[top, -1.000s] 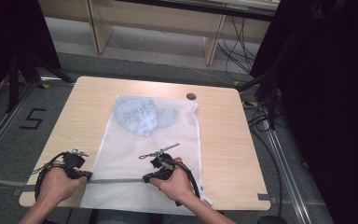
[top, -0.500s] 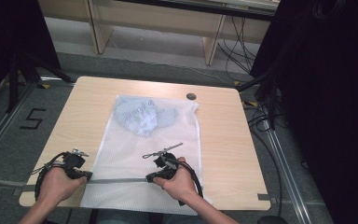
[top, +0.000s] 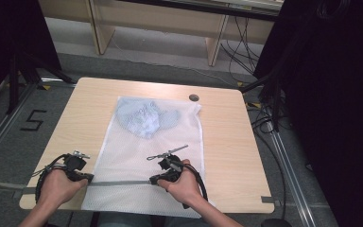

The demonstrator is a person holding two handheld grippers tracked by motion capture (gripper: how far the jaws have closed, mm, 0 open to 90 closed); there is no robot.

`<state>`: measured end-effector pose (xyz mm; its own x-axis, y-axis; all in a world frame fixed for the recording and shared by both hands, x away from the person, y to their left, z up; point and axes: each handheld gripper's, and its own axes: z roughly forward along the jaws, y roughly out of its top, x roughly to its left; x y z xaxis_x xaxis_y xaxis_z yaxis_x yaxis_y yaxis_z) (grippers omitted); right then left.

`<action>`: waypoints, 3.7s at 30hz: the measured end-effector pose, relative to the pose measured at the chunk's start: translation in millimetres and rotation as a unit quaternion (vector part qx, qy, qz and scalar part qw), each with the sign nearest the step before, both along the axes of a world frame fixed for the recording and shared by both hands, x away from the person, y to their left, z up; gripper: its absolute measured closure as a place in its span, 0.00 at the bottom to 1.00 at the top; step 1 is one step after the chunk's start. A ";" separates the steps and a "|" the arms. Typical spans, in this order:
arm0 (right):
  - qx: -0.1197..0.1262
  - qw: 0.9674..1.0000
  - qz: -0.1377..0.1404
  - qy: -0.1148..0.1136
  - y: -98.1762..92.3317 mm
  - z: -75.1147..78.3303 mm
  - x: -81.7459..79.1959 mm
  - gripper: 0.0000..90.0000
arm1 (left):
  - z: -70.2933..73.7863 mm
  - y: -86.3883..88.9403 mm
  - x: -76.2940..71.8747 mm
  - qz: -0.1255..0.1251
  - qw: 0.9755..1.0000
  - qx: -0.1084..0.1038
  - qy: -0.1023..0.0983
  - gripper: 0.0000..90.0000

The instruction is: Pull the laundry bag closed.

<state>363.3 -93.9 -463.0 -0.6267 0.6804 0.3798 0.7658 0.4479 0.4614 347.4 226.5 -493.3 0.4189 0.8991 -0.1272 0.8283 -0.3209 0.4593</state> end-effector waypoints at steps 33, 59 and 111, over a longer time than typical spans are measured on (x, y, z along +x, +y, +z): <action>-0.011 1.000 -0.023 0.000 -20.9 1.8 0.1 0.97 | -0.1 -0.1 0.0 -0.001 1.000 0.000 -0.001 1.00; -0.006 1.000 -0.027 0.004 -34.8 2.8 0.7 0.97 | 1.2 0.9 0.6 -0.008 1.000 0.006 0.006 1.00; -0.013 0.999 -0.041 -0.008 -64.0 7.3 0.4 0.97 | 2.3 -0.2 0.2 -0.004 1.000 0.013 0.008 1.00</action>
<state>363.7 -157.9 -455.6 -0.5741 0.7396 0.3512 0.7929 0.3953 0.4637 347.6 226.3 -491.0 0.4234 0.8992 -0.1100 0.8332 -0.3389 0.4370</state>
